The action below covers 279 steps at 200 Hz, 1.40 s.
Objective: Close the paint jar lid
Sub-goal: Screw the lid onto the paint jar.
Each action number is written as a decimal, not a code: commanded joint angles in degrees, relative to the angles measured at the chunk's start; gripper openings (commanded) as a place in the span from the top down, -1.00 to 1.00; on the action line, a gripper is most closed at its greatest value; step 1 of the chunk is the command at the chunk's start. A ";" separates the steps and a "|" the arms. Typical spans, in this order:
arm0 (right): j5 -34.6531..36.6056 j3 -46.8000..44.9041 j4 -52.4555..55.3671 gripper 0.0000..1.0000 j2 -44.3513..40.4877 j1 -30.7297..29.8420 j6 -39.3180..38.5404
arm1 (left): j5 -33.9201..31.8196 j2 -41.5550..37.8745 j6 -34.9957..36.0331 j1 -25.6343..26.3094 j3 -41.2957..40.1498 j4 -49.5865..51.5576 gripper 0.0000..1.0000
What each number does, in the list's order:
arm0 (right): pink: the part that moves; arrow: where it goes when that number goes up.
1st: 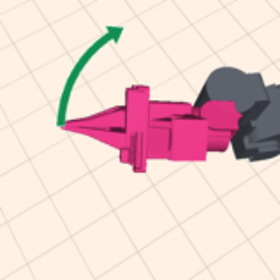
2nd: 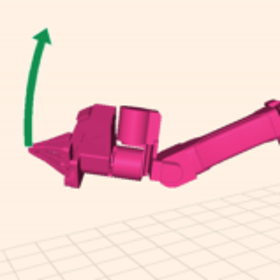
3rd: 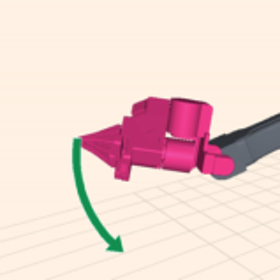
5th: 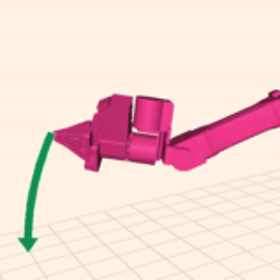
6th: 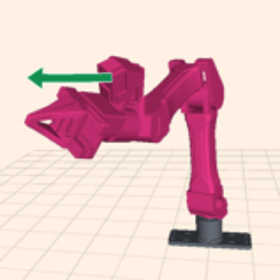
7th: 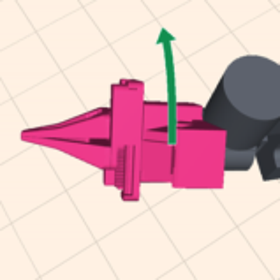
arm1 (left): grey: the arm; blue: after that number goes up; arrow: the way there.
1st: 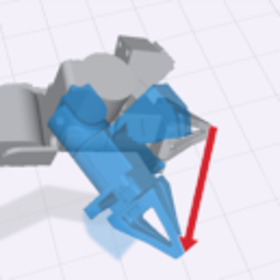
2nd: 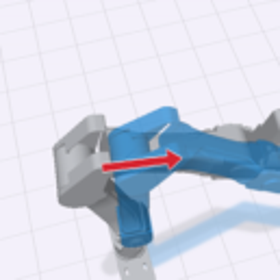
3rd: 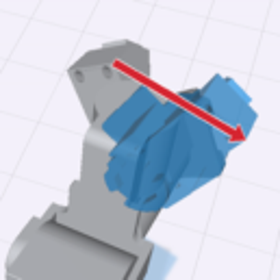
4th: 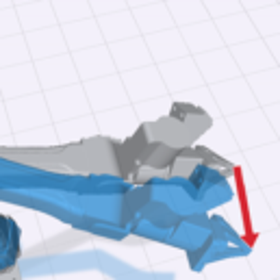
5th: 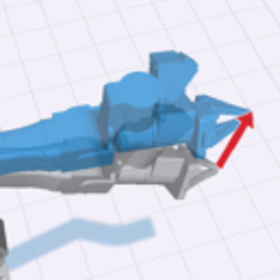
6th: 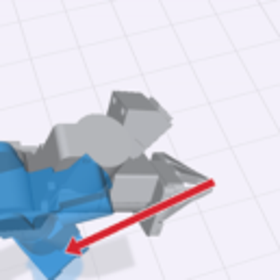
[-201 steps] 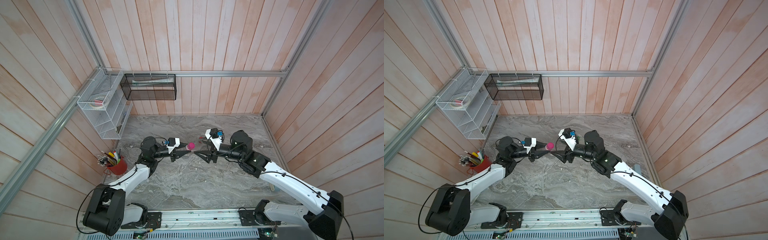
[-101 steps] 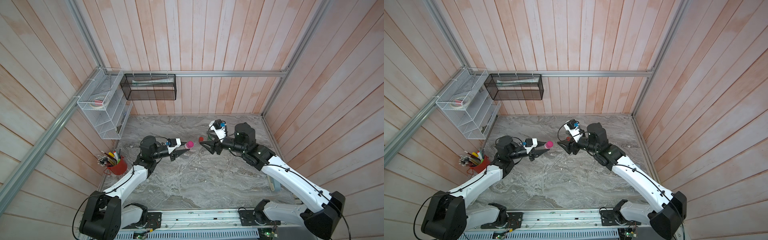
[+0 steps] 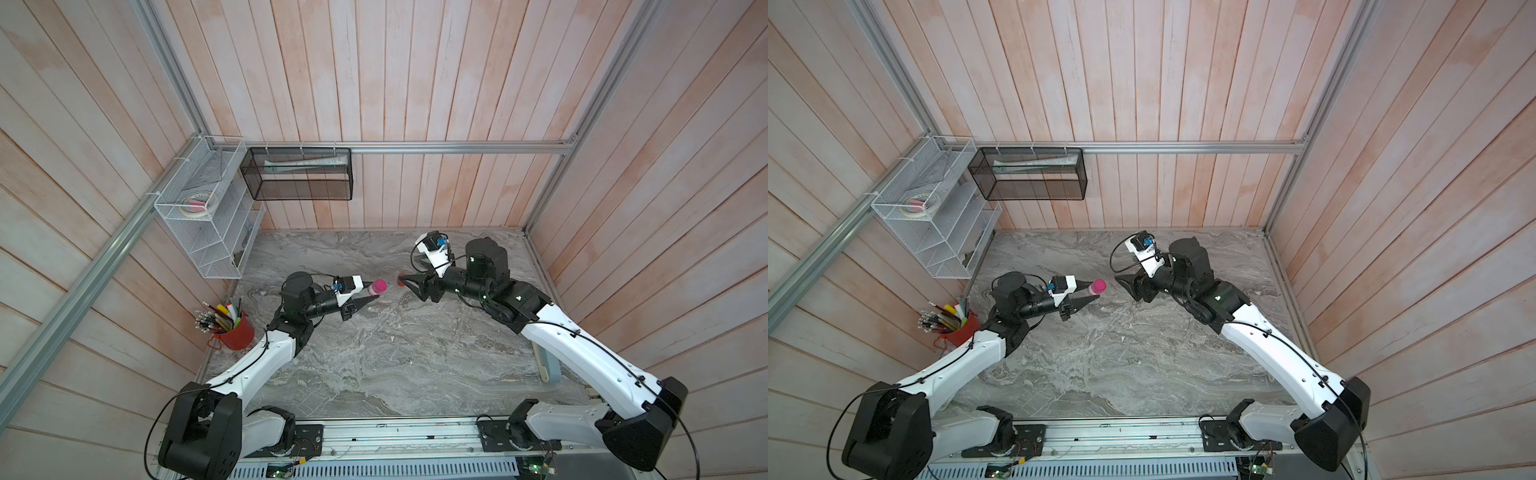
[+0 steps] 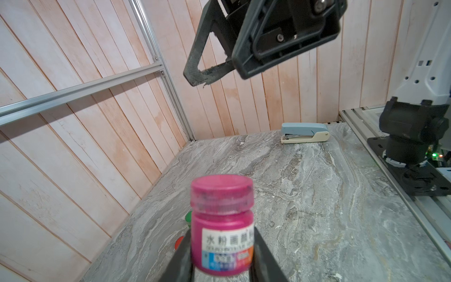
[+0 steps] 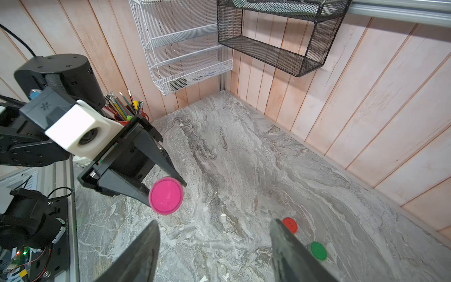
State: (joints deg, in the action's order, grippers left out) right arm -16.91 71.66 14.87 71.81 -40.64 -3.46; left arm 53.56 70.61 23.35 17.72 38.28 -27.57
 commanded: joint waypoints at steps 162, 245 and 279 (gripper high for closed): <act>-1.82 3.56 0.95 -0.28 6.91 -5.47 1.52 | -7.40 -2.84 4.21 2.49 -0.83 1.83 0.30; -4.91 4.50 -0.41 -0.15 9.86 -4.86 1.96 | -5.23 -2.85 4.06 2.49 -1.02 1.31 0.30; -6.71 4.12 -0.99 -0.09 9.73 -3.99 2.32 | -5.22 -2.71 3.98 2.50 -1.01 1.27 0.30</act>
State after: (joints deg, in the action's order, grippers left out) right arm -21.32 75.50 15.14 81.56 -45.39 -1.80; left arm 47.53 68.60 27.24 19.94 37.91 -25.04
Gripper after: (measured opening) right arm 0.554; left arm 0.355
